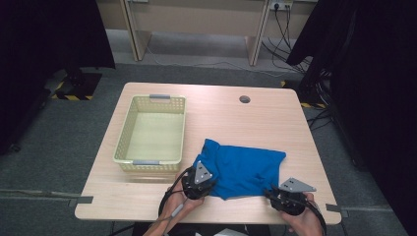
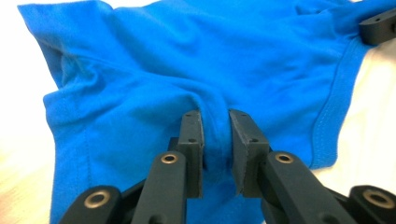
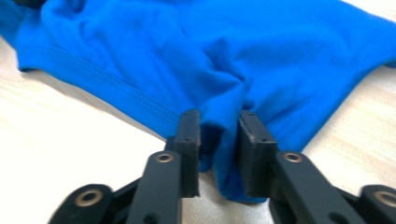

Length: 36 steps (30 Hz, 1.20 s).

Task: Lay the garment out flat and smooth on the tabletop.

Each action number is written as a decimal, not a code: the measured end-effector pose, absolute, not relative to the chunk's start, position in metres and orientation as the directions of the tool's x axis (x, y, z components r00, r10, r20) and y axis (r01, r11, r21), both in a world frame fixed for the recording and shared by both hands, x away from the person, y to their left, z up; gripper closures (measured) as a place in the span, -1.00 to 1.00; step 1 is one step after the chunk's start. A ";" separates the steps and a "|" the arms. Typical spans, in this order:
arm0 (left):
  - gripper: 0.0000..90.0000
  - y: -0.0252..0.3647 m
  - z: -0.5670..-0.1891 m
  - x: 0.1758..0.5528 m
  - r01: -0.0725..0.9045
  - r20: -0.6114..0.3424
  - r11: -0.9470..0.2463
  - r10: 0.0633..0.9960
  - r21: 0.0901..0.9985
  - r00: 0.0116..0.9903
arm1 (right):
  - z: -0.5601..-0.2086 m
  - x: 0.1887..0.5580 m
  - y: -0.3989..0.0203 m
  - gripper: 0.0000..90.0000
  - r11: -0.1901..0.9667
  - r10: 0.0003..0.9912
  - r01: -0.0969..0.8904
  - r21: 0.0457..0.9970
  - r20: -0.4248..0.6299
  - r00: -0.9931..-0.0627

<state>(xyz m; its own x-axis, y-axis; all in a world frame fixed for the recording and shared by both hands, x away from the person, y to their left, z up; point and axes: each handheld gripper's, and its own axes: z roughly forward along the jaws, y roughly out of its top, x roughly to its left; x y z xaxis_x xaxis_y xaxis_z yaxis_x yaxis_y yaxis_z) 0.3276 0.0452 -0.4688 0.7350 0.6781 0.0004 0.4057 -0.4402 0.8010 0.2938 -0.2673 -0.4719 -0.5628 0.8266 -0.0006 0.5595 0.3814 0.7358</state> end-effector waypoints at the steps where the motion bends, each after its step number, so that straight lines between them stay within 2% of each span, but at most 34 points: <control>1: 0.70 0.045 -0.467 0.327 0.401 0.002 -0.437 0.678 0.805 0.735 | -0.471 0.294 -0.267 0.67 0.380 0.824 0.555 0.740 0.002 -0.567; 12: 0.76 0.046 -0.423 0.338 0.330 0.031 -0.379 0.695 0.864 0.719 | -0.426 0.308 -0.267 0.77 0.364 0.809 0.468 0.805 -0.023 -0.588; 22: 0.76 0.034 -0.401 0.379 0.313 0.053 -0.341 0.746 0.886 0.664 | -0.399 0.362 -0.271 0.78 0.359 0.834 0.478 0.802 -0.046 -0.549; 28: 0.74 0.028 -0.412 0.415 0.364 0.030 -0.311 0.795 0.878 0.606 | -0.401 0.397 -0.271 0.77 0.347 0.853 0.519 0.781 -0.034 -0.520; 36: 0.61 0.022 -0.452 0.439 0.461 0.012 -0.342 0.813 0.819 0.582 | -0.438 0.431 -0.266 0.73 0.348 0.874 0.613 0.710 -0.010 -0.485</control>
